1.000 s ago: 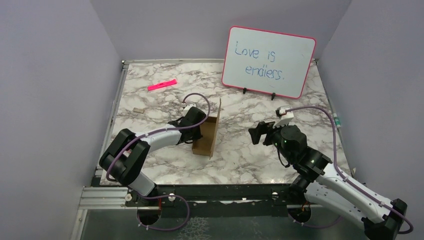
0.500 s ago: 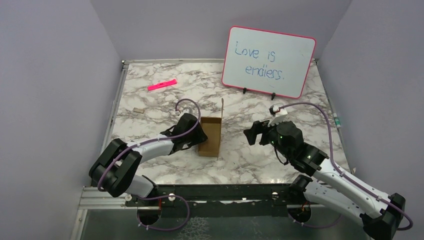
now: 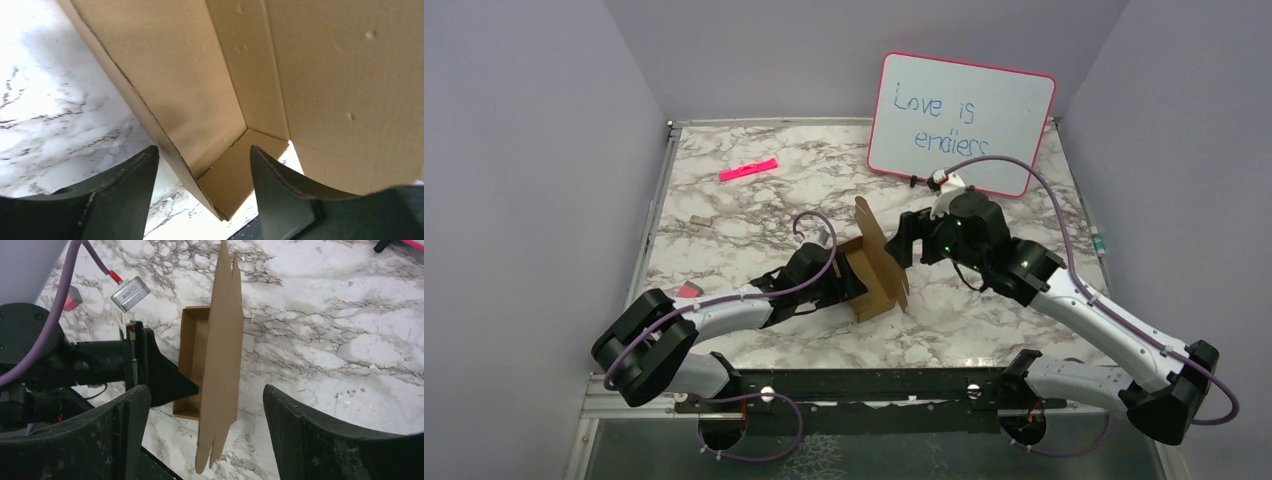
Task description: Fold the paper box
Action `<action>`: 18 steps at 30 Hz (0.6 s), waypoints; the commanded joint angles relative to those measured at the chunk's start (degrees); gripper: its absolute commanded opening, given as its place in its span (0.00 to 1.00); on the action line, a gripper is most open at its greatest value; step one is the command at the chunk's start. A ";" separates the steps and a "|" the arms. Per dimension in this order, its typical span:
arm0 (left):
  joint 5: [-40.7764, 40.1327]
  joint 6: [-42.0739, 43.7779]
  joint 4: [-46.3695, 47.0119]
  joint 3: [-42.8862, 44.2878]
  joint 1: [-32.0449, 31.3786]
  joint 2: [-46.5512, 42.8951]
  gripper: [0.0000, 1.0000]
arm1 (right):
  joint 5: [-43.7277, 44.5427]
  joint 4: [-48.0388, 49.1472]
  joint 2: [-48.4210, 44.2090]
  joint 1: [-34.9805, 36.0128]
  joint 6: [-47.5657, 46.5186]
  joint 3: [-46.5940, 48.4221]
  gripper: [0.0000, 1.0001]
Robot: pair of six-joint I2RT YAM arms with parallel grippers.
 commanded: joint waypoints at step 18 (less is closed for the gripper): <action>-8.65 31.66 -36.71 27.00 10.90 -17.42 0.99 | -2.71 -21.14 21.12 1.40 -8.71 22.47 0.70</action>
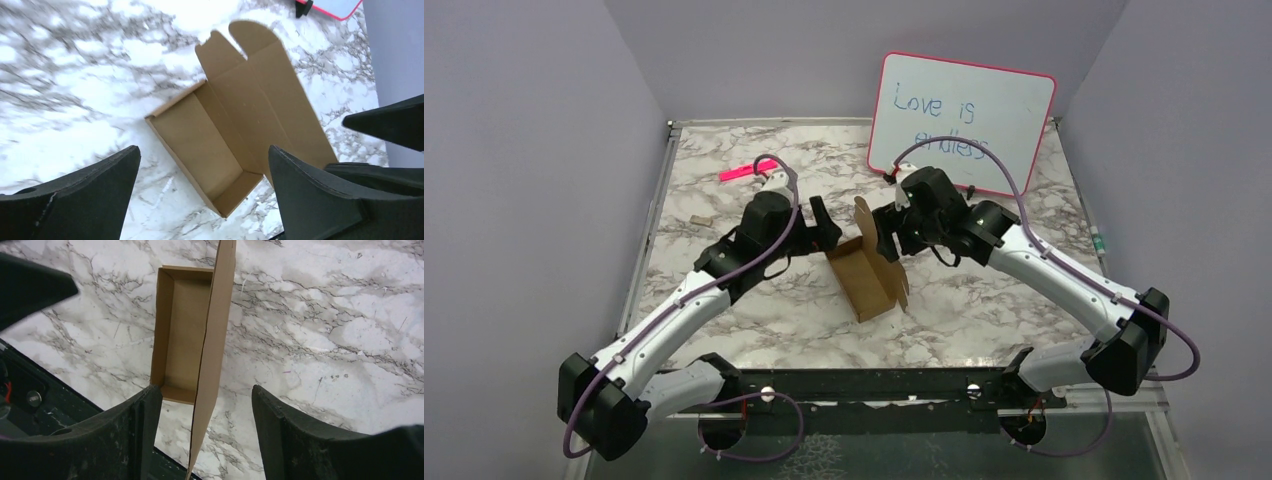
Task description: Fold the paper box
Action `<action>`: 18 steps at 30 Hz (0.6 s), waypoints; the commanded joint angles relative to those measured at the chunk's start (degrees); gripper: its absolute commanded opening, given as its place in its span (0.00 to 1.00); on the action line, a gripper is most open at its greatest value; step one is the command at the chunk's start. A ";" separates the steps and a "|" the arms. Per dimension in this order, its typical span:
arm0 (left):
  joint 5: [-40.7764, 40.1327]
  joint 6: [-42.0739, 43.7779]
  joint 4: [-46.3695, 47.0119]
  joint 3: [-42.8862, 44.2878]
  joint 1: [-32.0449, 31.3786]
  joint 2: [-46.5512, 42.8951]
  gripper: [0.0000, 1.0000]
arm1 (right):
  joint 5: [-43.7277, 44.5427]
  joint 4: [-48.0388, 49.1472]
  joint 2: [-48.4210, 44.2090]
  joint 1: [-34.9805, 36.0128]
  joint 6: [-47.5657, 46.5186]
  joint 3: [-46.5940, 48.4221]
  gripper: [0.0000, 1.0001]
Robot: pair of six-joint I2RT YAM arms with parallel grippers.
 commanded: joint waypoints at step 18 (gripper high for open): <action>-7.49 28.10 -9.11 4.98 7.52 -5.78 0.99 | -6.40 -8.68 16.33 1.71 -10.95 11.35 0.24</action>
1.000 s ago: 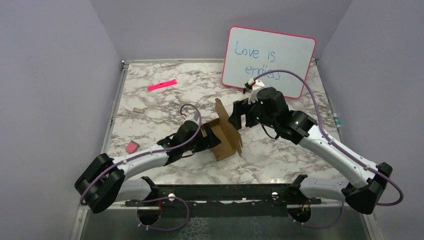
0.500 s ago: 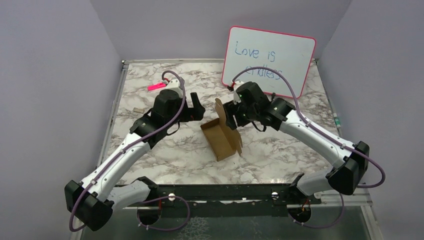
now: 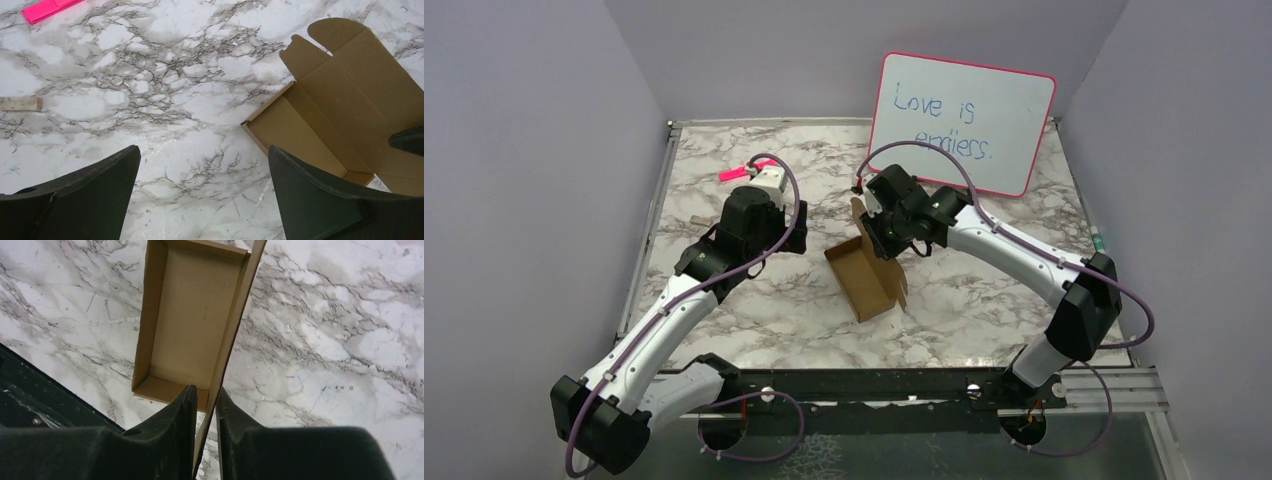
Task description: Fold the paper box
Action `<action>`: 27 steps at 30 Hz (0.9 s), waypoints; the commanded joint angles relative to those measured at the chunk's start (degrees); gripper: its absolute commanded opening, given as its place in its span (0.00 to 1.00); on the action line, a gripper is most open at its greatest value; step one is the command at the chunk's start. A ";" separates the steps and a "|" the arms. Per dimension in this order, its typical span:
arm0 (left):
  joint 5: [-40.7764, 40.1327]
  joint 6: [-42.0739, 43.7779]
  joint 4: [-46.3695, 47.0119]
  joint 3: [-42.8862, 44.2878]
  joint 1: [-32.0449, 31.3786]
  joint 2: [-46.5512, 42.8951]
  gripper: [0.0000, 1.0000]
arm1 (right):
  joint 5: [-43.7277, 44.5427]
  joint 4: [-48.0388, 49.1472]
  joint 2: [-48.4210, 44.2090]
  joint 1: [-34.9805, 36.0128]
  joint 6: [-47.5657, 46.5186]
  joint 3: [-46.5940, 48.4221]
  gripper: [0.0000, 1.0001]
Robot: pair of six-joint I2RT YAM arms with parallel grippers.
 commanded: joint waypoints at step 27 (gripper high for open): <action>1.85 3.70 2.39 -2.80 4.36 -4.30 0.99 | -18.12 -11.79 19.38 -0.58 -48.94 22.26 0.14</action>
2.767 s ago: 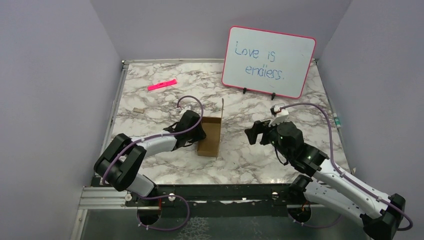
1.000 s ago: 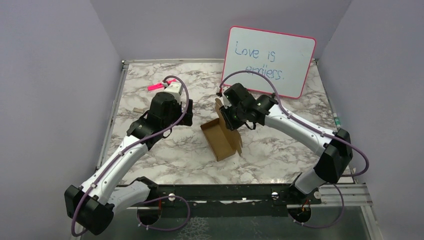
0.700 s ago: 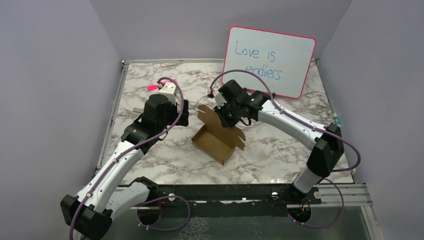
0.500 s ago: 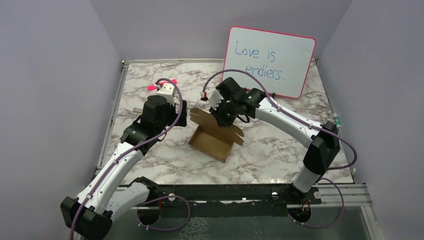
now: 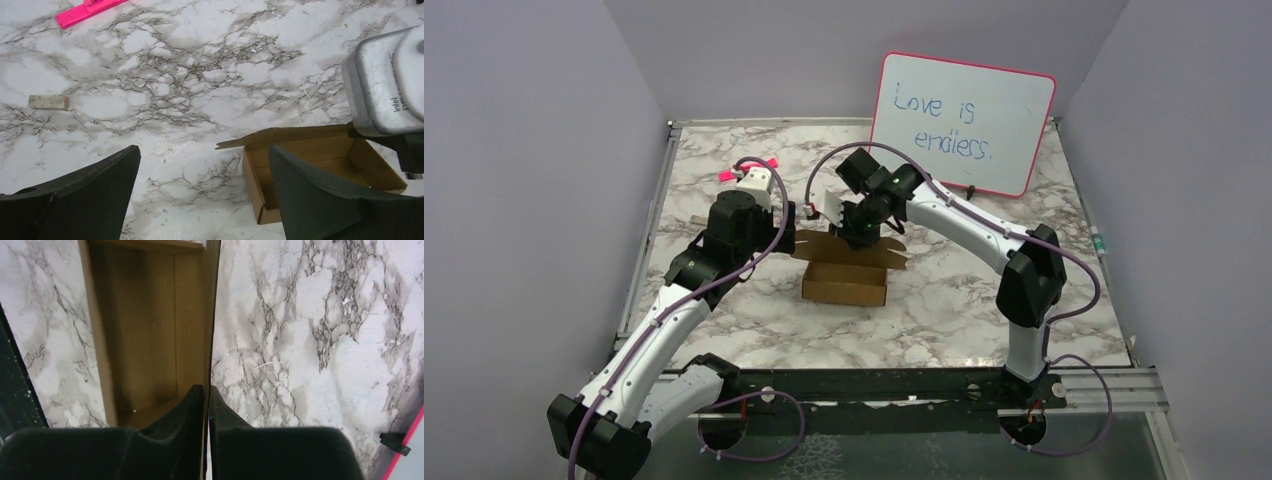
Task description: Fold the paper box
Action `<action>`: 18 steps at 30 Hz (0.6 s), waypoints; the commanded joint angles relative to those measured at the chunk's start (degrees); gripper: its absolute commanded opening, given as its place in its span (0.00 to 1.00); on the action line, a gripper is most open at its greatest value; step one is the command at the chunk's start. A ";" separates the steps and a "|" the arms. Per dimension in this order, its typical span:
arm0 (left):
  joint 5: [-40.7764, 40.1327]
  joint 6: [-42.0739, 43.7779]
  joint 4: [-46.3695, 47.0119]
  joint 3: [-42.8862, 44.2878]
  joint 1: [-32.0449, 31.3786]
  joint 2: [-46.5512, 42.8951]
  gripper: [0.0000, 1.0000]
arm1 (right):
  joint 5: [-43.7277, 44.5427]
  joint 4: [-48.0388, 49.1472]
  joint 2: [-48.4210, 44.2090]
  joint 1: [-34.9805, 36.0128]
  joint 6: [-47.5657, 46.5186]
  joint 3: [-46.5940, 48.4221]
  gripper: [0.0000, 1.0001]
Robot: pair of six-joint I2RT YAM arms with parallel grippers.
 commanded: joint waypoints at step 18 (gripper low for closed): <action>5.04 3.64 2.59 -2.14 1.06 -2.63 0.99 | 10.50 2.87 -16.00 -0.52 11.09 -10.29 0.64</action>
